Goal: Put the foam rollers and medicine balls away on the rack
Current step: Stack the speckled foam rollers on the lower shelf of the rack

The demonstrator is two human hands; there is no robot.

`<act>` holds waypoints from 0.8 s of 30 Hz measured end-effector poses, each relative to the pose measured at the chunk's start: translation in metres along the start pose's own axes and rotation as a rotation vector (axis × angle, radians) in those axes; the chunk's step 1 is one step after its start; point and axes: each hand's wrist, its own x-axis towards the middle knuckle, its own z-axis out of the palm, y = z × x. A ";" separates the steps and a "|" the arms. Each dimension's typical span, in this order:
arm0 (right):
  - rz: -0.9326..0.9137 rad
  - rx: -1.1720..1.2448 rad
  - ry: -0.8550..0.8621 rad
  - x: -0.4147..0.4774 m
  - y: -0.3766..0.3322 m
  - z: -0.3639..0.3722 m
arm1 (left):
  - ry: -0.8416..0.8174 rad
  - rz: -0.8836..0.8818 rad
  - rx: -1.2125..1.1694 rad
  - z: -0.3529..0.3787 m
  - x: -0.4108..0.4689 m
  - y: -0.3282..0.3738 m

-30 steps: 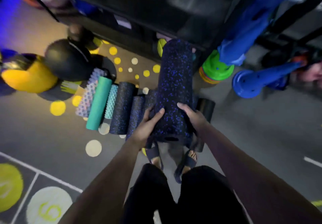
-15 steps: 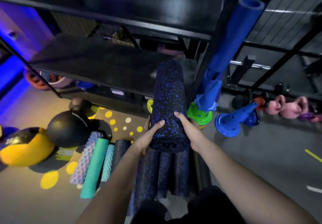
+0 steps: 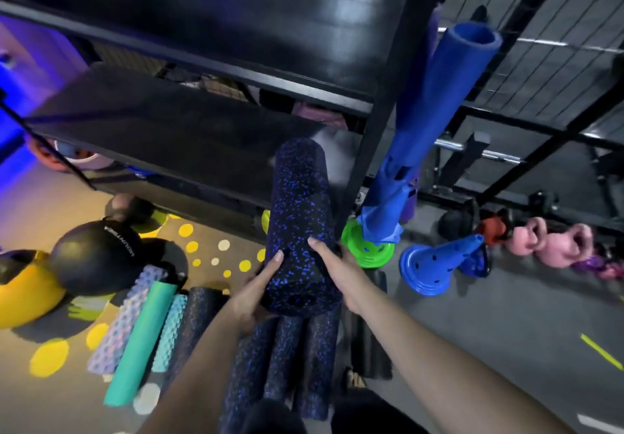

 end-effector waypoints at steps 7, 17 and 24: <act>0.073 -0.003 -0.109 0.039 0.005 -0.030 | 0.065 -0.026 -0.148 0.039 0.005 -0.013; -0.010 0.038 -0.056 0.100 0.010 0.027 | 0.355 0.244 -0.059 -0.003 0.095 0.042; -0.262 -0.296 0.129 0.215 0.026 0.021 | 0.365 0.445 0.266 -0.010 0.239 0.060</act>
